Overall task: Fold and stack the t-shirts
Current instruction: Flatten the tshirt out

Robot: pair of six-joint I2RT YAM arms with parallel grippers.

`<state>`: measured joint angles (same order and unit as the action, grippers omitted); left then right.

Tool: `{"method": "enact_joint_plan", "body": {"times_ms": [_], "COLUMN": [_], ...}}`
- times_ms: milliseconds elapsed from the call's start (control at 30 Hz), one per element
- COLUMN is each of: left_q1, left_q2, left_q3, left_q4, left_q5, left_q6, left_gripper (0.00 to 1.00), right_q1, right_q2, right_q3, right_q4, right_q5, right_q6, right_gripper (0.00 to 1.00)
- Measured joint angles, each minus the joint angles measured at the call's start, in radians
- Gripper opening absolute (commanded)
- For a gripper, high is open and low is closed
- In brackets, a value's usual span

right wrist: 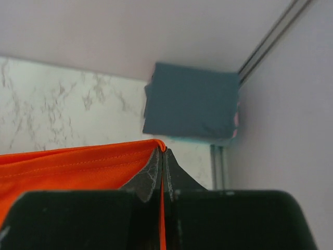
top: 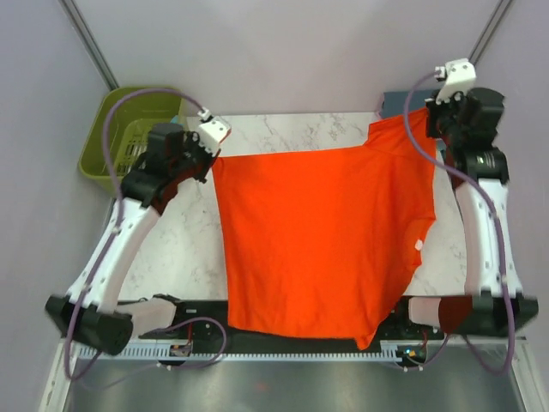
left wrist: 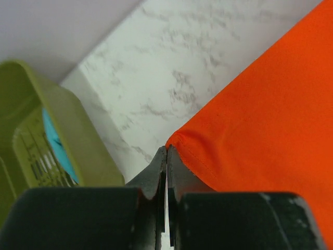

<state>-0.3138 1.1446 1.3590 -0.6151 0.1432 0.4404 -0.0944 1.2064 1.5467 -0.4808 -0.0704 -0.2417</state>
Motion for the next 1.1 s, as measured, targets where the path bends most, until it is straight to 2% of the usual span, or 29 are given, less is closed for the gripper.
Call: {"method": "enact_joint_plan", "body": {"times_ms": [133, 267, 333, 533, 733, 933, 1100], "left_q1": [0.05, 0.13, 0.159, 0.201, 0.206, 0.208, 0.214], "left_q2": [0.223, 0.454, 0.555, 0.869, 1.035, 1.14, 1.167], "left_q3": [-0.047, 0.006, 0.065, 0.366, 0.563, 0.676, 0.687], "left_q4": [0.049, 0.117, 0.142, 0.184, 0.198, 0.206, 0.201], "left_q5": [-0.011, -0.012, -0.012, -0.04, -0.056, -0.064, -0.063], "left_q6": [0.018, 0.045, 0.063, 0.126, 0.138, 0.119, 0.076], "left_gripper": [0.02, 0.02, 0.02, 0.02, 0.02, 0.02, 0.02], "right_q1": [0.019, 0.076, 0.111, 0.197, 0.216, 0.203, 0.192], "right_q2": [0.313, 0.628, 0.753, 1.083, 1.257, 1.326, 1.32], "right_q3": [-0.016, 0.056, 0.124, 0.492, 0.748, 0.771, 0.701], "right_q4": [0.095, 0.188, 0.205, 0.256, 0.318, 0.357, 0.368], "right_q5": [-0.056, -0.082, -0.083, -0.061, -0.003, 0.059, 0.092], "right_q6": [0.001, -0.002, -0.002, -0.003, -0.002, 0.01, 0.018], "right_gripper": [0.0, 0.0, 0.0, 0.0, 0.0, 0.0, 0.0]}}
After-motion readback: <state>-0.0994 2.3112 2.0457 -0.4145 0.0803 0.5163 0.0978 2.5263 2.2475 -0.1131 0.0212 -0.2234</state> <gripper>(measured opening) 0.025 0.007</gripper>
